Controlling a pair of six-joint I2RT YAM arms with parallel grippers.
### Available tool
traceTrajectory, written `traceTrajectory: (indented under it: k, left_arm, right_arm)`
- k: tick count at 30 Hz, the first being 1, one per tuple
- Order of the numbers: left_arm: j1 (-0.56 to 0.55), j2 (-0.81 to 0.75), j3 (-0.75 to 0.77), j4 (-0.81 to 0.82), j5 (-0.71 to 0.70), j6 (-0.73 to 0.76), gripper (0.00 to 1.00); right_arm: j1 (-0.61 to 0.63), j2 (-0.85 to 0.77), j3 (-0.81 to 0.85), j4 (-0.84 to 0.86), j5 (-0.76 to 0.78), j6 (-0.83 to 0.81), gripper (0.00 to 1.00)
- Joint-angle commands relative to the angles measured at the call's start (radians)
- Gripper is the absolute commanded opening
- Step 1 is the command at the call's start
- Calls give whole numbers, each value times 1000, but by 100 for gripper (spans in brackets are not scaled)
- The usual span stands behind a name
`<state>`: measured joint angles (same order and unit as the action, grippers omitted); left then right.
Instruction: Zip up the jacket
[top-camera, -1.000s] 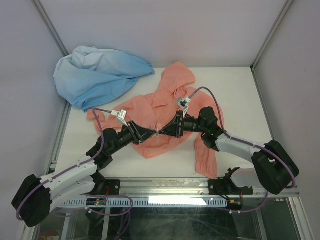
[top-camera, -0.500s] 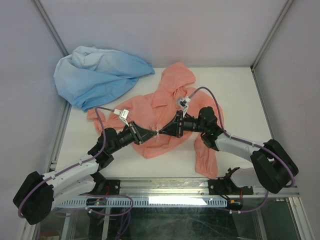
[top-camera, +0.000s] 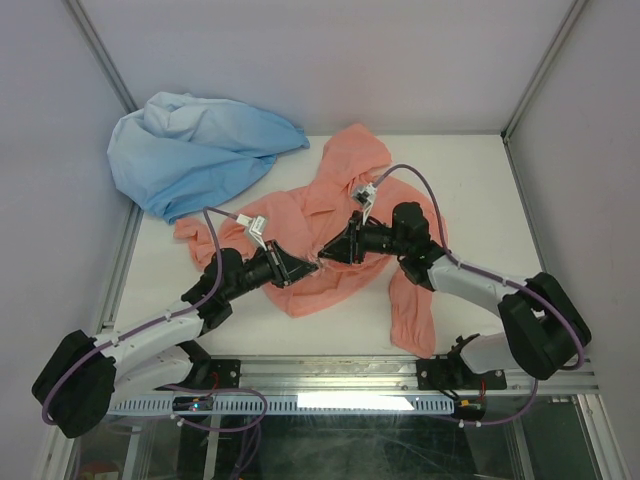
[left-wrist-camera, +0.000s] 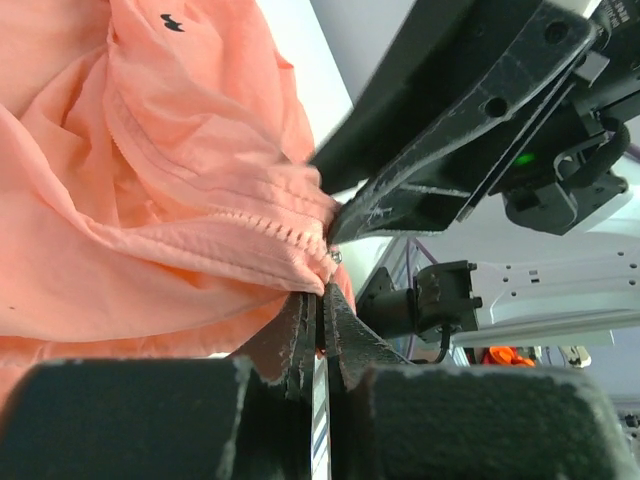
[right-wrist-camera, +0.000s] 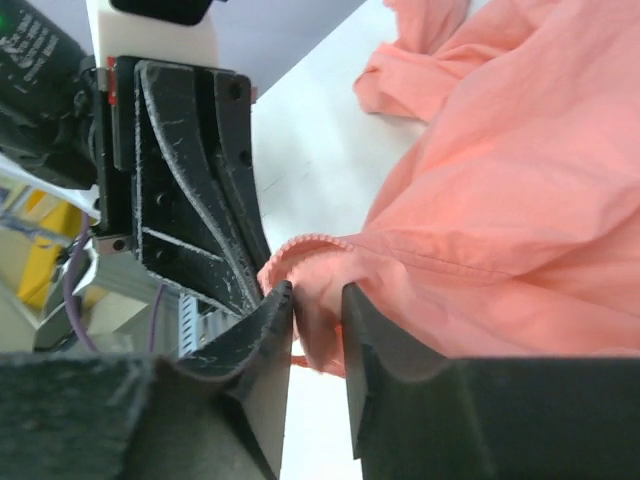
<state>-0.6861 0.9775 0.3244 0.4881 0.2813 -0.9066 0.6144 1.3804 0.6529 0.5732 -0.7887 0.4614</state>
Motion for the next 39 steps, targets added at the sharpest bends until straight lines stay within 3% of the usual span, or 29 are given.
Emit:
traceTrajectory:
  k: [1, 4, 5, 6, 11, 18, 31, 34, 39]
  left_arm:
    - [-12, 6, 30, 27, 21, 12, 0]
    - [-13, 16, 28, 41, 29, 7, 0]
    - [-13, 19, 26, 45, 31, 6, 0]
    - [-12, 19, 25, 48, 32, 5, 0]
    - [-13, 13, 21, 51, 33, 6, 0]
    - [-13, 16, 24, 49, 42, 6, 0]
    - [-13, 13, 30, 35, 50, 6, 0]
    - [-13, 13, 32, 32, 49, 5, 0]
    - [-12, 10, 29, 3, 29, 19, 0]
  right_arm:
    - [-3, -138, 1, -81, 126, -82, 33]
    - [7, -234, -29, -213, 126, -82, 33]
    - [16, -264, -31, -263, 217, -145, 47]
    - [31, -289, -32, -310, 260, -167, 50]
    - [119, -387, -93, -390, 373, -201, 50]
    - [191, -374, -240, -188, 434, -173, 48]
    - [220, -107, -280, 261, 459, -212, 52]
    - [223, -66, -267, 286, 435, -204, 47]
    - [224, -114, -265, 202, 416, -189, 17]
